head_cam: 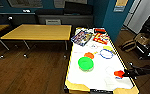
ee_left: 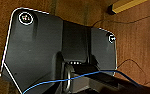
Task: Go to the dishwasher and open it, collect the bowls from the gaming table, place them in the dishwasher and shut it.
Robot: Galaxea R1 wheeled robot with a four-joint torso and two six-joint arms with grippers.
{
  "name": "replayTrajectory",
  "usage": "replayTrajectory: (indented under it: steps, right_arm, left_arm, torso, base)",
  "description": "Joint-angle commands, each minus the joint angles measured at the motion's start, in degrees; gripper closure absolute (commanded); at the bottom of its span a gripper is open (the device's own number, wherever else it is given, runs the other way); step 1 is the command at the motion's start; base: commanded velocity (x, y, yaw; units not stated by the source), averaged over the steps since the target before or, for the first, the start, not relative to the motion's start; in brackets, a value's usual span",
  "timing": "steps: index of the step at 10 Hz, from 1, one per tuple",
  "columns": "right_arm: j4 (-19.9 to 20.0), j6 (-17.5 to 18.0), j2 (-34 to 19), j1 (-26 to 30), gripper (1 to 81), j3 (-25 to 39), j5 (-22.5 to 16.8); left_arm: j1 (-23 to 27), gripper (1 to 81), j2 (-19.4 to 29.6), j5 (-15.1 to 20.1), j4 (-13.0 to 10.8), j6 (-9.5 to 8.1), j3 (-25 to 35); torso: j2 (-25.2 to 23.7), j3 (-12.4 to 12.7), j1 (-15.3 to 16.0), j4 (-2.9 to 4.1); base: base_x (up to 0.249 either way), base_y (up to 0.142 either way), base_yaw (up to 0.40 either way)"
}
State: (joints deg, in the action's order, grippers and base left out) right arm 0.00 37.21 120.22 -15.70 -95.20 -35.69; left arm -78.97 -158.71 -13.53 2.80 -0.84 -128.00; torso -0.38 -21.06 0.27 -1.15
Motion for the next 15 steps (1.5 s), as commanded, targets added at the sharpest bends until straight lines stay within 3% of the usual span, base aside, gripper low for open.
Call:
replayTrajectory:
  steps: [1,3,5,8,11,13,15]
  right_arm:
    - [1.75,0.24,-16.20,-3.92,81.1,14.95,8.87]
    - [1.59,-0.29,-19.64,-15.59,81.1,17.69,22.00]
    - [-0.87,-1.26,-19.47,-24.57,81.1,16.90,34.34]
    - [-2.37,-1.26,-20.79,-29.52,81.1,18.48,39.65]
    - [-5.70,-1.43,-25.88,-34.44,81.1,24.09,45.15]
    - [-9.32,-1.35,-24.74,-46.37,81.1,22.87,55.38]
    - [-12.47,-1.26,-19.57,-56.48,81.1,15.42,66.18]
  left_arm:
    - [0.88,1.0,0.84,3.25,-0.61,0.23,1.26]
    - [0.96,1.0,0.67,3.25,-0.61,0.23,1.43]
    - [0.96,1.0,1.11,3.25,-0.61,0.40,2.75]
    - [1.05,1.0,2.34,2.63,-0.61,0.58,5.39]
    - [1.05,1.0,2.25,2.28,-0.61,0.58,5.39]
    - [0.97,1.0,2.25,2.28,-0.61,0.58,5.48]
    - [1.05,1.0,3.13,2.11,-0.69,0.67,7.76]
  torso:
    - [0.00,0.00,0.00,0.00]
    - [0.00,0.00,0.00,0.00]
    - [0.00,0.00,0.00,0.00]
    - [0.00,0.02,0.00,0.00]
    - [0.00,0.02,0.00,0.00]
    - [0.00,0.02,0.00,0.00]
    - [0.00,0.02,-0.02,0.02]
  base:
    - [0.000,0.000,0.000]
    - [0.000,0.000,0.000]
    - [0.000,0.000,0.000]
    - [0.000,0.000,0.000]
    - [0.000,0.000,0.000]
    - [0.000,0.000,0.000]
    - [0.000,0.000,0.000]
